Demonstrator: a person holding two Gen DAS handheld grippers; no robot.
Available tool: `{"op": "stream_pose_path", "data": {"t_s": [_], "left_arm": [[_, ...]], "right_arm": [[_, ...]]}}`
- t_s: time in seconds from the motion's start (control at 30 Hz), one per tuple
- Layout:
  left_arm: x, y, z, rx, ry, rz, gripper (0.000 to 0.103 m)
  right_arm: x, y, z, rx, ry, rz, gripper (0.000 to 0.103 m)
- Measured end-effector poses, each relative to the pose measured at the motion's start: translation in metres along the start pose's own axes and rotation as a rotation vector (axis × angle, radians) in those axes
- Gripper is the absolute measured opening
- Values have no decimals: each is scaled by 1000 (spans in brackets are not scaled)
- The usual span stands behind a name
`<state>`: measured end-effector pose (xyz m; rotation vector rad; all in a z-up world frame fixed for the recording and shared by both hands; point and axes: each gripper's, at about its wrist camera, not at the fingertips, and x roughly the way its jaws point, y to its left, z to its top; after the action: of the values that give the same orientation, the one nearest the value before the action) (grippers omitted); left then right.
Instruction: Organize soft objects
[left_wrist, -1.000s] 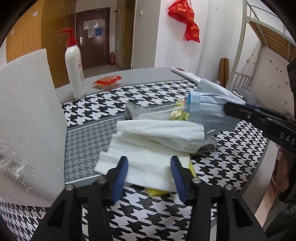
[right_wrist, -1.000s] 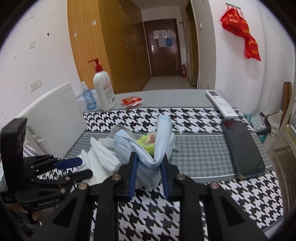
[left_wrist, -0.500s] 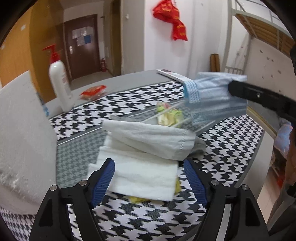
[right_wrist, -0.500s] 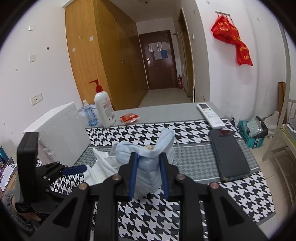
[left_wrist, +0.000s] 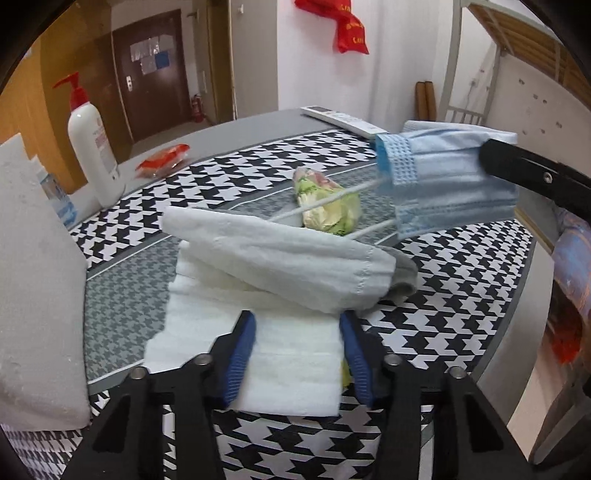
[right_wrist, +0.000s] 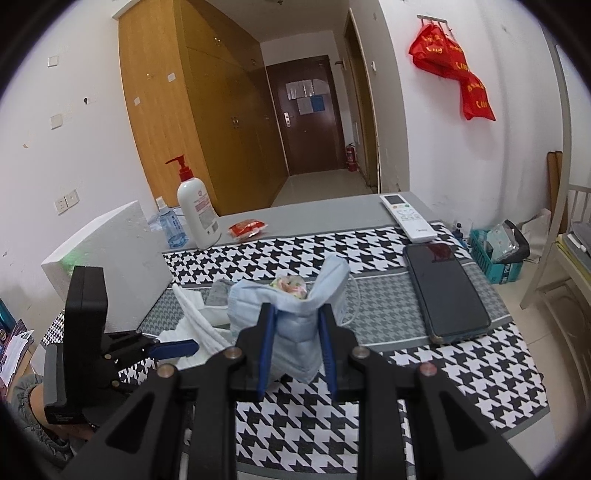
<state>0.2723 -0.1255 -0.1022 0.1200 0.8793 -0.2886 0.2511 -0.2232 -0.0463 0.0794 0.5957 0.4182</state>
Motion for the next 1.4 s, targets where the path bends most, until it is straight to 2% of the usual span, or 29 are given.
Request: {"op": "stream_pose_path", "data": {"t_s": [0.17, 0.23, 0.3, 0.57, 0.63, 1.03, 1.27, 1.4], "left_arm": [[3, 11, 2, -15, 0, -3, 28], [4, 17, 3, -28, -3, -4, 17], [2, 22, 3, -37, -9, -13, 14], [-35, 34, 9, -53, -127, -59, 14], [-47, 37, 11, -60, -157, -92, 14], [-63, 41, -4, -87, -183, -89, 14], [-67, 50, -13, -110, -164, -64, 18], [-68, 54, -21, -115, -159, -61, 57]], "right_arm": [[0, -1, -1, 8, 1, 0, 28], [0, -1, -1, 9, 2, 1, 28], [-1, 0, 0, 9, -2, -1, 28], [-12, 0, 8, 10, -45, -1, 27], [-14, 2, 9, 8, -49, 7, 27], [-20, 6, 9, -1, -62, 21, 27], [-21, 6, 10, -3, -66, 27, 27], [-18, 7, 8, -4, -57, 28, 27]]}}
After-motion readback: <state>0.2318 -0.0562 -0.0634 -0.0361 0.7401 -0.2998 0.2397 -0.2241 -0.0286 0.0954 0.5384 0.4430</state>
